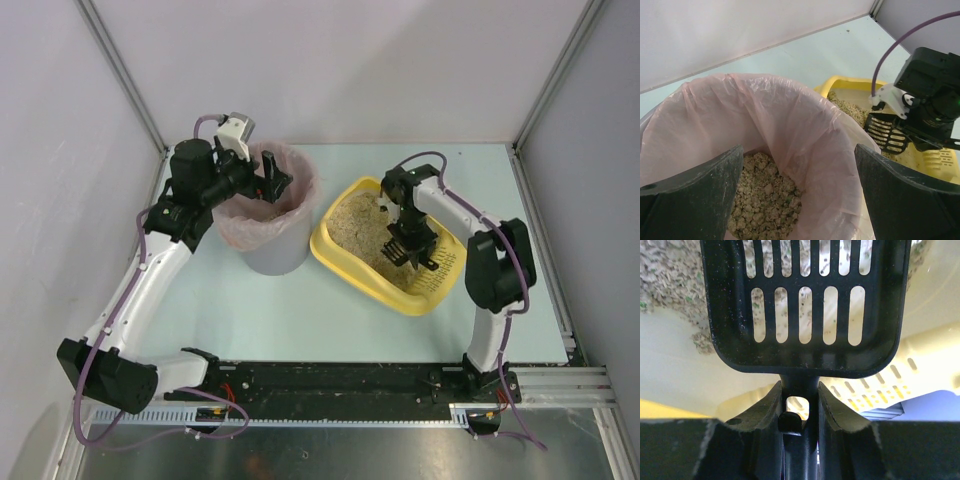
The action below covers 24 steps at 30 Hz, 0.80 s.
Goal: Clean the litter box
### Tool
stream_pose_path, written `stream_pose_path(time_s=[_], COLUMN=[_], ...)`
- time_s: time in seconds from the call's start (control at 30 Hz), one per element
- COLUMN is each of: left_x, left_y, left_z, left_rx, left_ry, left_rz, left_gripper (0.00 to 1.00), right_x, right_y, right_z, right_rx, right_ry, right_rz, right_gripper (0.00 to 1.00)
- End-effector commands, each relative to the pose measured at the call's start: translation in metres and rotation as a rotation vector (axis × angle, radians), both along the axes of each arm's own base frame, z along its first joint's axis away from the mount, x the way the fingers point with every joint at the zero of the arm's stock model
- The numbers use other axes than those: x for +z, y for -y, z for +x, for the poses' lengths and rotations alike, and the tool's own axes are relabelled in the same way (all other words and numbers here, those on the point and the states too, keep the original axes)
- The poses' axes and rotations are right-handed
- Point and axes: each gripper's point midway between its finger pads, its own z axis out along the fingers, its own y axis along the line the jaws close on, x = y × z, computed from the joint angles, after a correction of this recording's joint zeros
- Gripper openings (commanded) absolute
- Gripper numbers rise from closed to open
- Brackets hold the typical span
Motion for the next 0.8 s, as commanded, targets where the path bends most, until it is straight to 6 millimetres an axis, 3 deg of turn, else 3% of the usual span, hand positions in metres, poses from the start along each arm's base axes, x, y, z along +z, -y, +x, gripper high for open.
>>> stream_pose_path(time_s=[0.0, 0.4, 0.77], left_x=[0.008, 0.006, 0.0], left_y=[0.004, 0.004, 0.004], left_z=[-0.006, -0.005, -0.002], left_rx=[-0.034, -0.027, -0.025], left_ry=[0.036, 0.032, 0.017], left_rz=[-0.006, -0.001, 0.004], left_gripper=[0.96, 0.96, 0.96], right_x=[-0.002, -0.019, -0.029], right_y=[-0.011, -0.054, -0.092], right_z=[0.02, 0.062, 0.077], right_rx=[0.014, 0.038, 0.05], right_ry=[-0.004, 0.032, 0.126], right_rz=[0.02, 0.166, 0.308], right_gripper=[0.0, 0.0, 0.0])
